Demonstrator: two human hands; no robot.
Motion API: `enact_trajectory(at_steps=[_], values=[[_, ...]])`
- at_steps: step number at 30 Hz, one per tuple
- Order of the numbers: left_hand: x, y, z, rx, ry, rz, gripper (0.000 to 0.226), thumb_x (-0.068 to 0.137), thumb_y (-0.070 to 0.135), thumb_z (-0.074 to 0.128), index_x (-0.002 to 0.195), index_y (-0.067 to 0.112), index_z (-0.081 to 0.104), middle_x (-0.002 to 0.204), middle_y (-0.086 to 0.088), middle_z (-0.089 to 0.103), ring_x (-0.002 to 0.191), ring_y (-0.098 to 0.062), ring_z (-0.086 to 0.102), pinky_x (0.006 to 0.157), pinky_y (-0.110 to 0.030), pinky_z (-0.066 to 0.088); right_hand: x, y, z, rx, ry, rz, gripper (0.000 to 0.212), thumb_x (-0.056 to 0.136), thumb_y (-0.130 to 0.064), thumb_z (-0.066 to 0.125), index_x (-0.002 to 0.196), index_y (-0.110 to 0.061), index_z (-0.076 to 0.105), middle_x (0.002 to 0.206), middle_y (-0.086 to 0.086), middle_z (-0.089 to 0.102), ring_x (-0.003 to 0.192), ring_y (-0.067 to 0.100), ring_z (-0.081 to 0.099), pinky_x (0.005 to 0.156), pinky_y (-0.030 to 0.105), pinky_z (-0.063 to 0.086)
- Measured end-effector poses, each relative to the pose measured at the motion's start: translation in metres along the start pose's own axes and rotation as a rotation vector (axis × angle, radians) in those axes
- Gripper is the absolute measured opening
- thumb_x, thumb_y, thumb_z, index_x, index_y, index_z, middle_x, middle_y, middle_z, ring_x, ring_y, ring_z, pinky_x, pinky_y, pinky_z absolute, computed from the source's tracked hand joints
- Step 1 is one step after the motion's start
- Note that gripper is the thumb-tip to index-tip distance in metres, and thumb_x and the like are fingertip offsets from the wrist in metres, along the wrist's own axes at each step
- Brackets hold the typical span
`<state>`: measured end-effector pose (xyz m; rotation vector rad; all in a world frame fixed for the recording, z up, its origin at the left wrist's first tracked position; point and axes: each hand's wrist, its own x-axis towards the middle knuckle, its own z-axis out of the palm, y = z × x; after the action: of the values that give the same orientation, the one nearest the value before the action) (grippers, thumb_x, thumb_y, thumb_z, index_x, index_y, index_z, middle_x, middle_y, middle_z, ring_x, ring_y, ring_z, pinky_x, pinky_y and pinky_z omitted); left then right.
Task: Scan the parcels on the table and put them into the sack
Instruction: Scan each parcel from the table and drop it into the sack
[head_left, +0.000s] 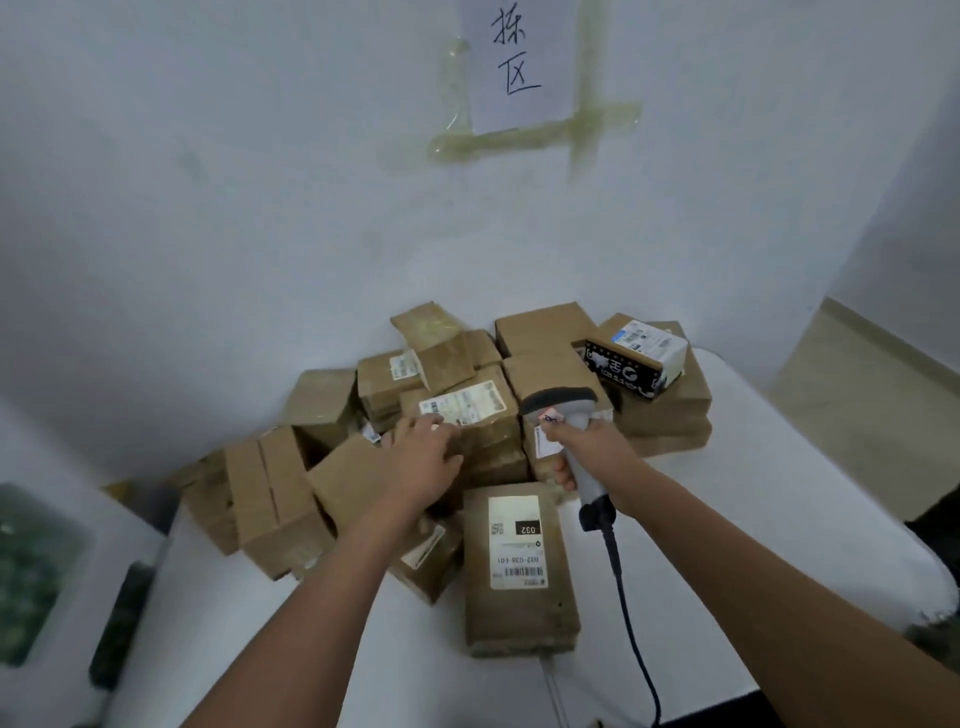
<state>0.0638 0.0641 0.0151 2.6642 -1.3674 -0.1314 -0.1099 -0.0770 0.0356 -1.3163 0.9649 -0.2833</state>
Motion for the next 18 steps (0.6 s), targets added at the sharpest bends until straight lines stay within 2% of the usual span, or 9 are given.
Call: enact_trajectory(at_steps=[2,4,6,7,10,13,15,17,18], values=[[0.004,-0.028,-0.008,0.101,-0.137,-0.115,0.069,0.089,0.058,0.058,0.150,0.038,0.033,0.164,-0.002,0.011,0.148,-0.041,0.008,0.118,-0.058,0.007,0.002,0.002,0.013,-0.011,-0.029,0.003,0.029,0.093,-0.030,0.066,0.087,-0.003,0.060,0.058,0.012,0.060,0.043,0.019,0.056,0.043,0.024,0.046],[0.009,-0.056,-0.006,0.134,-0.345,-0.225,0.097,0.075,0.076,0.060,0.154,0.042,0.015,0.164,-0.002,-0.012,0.146,-0.050,-0.006,0.114,-0.066,-0.002,0.002,0.005,0.023,-0.031,-0.048,0.007,0.029,0.094,-0.031,0.064,0.089,-0.003,0.060,0.060,0.012,0.061,0.044,0.019,0.056,0.043,0.024,0.045],[0.010,-0.076,-0.001,0.156,-0.500,-0.266,0.115,0.061,0.085,0.062,0.153,0.045,0.007,0.162,-0.002,-0.024,0.144,-0.054,-0.009,0.114,-0.071,0.005,0.003,0.008,0.031,-0.041,-0.060,0.008,0.028,0.095,-0.030,0.064,0.093,-0.003,0.060,0.060,0.011,0.061,0.044,0.019,0.057,0.043,0.024,0.046],[0.008,-0.083,0.001,0.145,-0.541,-0.272,0.117,0.060,0.083,0.065,0.153,0.046,0.005,0.161,0.000,-0.027,0.143,-0.056,-0.009,0.114,-0.071,0.010,0.002,0.009,0.034,-0.040,-0.066,0.009,0.027,0.095,-0.030,0.064,0.094,-0.003,0.060,0.060,0.011,0.061,0.044,0.018,0.057,0.043,0.024,0.046],[0.005,-0.088,0.002,0.141,-0.529,-0.256,0.108,0.066,0.070,0.071,0.151,0.048,0.008,0.161,0.005,-0.023,0.143,-0.056,-0.004,0.114,-0.066,0.017,0.003,0.013,0.038,-0.054,-0.072,0.014,0.025,0.095,-0.028,0.064,0.095,-0.004,0.060,0.060,0.011,0.061,0.046,0.018,0.058,0.044,0.023,0.047],[0.006,-0.078,-0.011,0.137,-0.378,-0.194,0.086,0.072,0.056,0.073,0.144,0.047,0.027,0.161,0.003,-0.005,0.140,-0.045,0.020,0.112,-0.057,0.025,0.005,0.018,0.034,-0.031,-0.065,0.016,0.025,0.094,-0.028,0.064,0.094,-0.003,0.060,0.059,0.010,0.061,0.046,0.018,0.058,0.045,0.025,0.047],[0.012,-0.074,-0.016,0.087,-0.317,-0.163,0.072,0.076,0.046,0.073,0.137,0.044,0.035,0.159,0.001,0.003,0.139,-0.039,0.027,0.109,-0.054,0.031,0.006,0.022,0.029,0.005,-0.048,0.030,0.025,0.094,-0.027,0.064,0.090,-0.003,0.060,0.058,0.010,0.059,0.046,0.019,0.056,0.046,0.026,0.048],[0.017,-0.073,-0.012,0.133,-0.416,-0.097,0.071,0.077,0.050,0.069,0.138,0.044,0.033,0.161,-0.002,0.001,0.147,-0.036,0.015,0.112,-0.053,0.029,0.006,0.027,0.023,0.044,-0.021,0.052,0.025,0.094,-0.026,0.065,0.086,-0.003,0.060,0.057,0.010,0.059,0.046,0.019,0.056,0.047,0.027,0.047],[0.017,-0.073,-0.006,0.168,-0.468,-0.076,0.073,0.077,0.053,0.069,0.140,0.044,0.032,0.163,-0.004,-0.002,0.150,-0.035,0.005,0.116,-0.055,0.023,0.005,0.030,0.021,0.049,-0.011,0.062,0.026,0.094,-0.027,0.066,0.085,-0.003,0.060,0.058,0.011,0.059,0.047,0.020,0.056,0.047,0.027,0.047]])
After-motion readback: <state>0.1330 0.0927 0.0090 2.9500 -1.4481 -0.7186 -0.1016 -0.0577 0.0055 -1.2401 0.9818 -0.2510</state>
